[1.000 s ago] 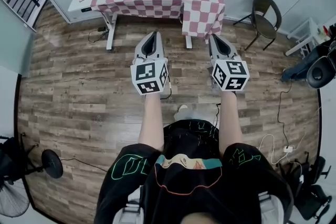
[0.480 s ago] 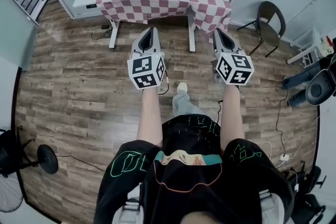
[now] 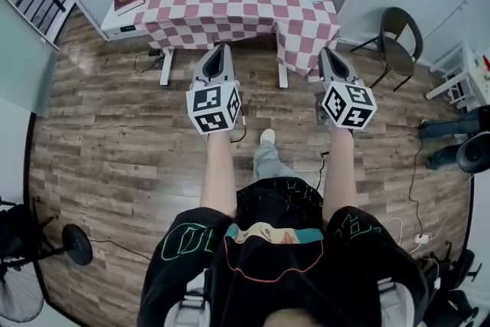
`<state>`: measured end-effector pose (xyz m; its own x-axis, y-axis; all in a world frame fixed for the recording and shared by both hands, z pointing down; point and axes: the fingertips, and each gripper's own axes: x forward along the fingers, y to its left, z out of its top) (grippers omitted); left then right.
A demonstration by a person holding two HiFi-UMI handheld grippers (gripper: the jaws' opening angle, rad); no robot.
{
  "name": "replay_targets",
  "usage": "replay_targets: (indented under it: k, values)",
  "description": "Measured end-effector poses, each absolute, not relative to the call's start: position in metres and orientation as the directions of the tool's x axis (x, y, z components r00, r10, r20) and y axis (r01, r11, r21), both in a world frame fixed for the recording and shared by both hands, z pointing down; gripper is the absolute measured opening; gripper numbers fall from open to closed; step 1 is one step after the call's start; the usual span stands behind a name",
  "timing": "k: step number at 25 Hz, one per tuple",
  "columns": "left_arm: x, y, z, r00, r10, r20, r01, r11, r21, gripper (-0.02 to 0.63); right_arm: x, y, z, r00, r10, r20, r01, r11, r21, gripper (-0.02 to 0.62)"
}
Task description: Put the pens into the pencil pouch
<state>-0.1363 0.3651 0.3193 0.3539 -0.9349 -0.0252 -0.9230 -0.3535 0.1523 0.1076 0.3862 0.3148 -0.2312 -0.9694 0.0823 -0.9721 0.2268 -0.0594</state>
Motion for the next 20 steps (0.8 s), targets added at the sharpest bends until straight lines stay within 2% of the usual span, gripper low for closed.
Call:
replay_targets:
  k: [9, 20]
  values:
    - [-0.091, 0.273, 0.374, 0.364, -0.927, 0.089, -0.925, -0.350, 0.147, -0.002, 0.138, 0.288, 0.373, -0.260, -0.948, 0.183, -0.962, 0.238, -0.136, 0.003]
    - [-0.013, 0.135, 0.388, 0.396, -0.905, 0.157, -0.918, -0.387, 0.083, -0.002, 0.201, 0.147, 0.396, -0.254, -0.942, 0.219, -0.956, 0.209, -0.206, 0.003]
